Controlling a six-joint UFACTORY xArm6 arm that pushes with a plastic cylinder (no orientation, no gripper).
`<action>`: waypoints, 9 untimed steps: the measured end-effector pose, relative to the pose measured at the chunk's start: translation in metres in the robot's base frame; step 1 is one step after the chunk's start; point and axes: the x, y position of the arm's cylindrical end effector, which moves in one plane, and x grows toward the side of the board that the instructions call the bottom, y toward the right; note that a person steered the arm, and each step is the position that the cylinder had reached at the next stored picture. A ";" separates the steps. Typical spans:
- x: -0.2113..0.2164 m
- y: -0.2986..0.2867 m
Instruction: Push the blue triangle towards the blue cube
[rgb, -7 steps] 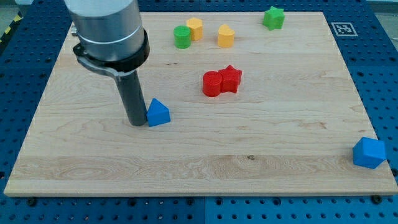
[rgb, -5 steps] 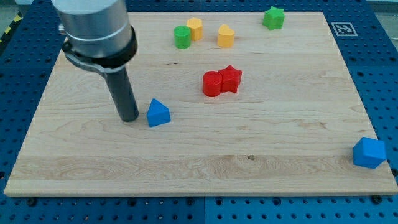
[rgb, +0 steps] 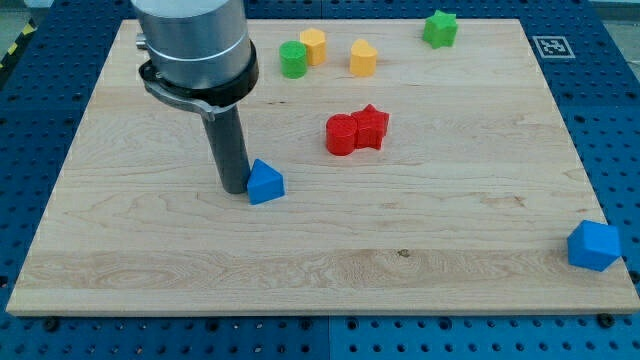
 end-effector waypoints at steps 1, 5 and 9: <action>-0.001 0.001; -0.003 0.073; 0.029 0.111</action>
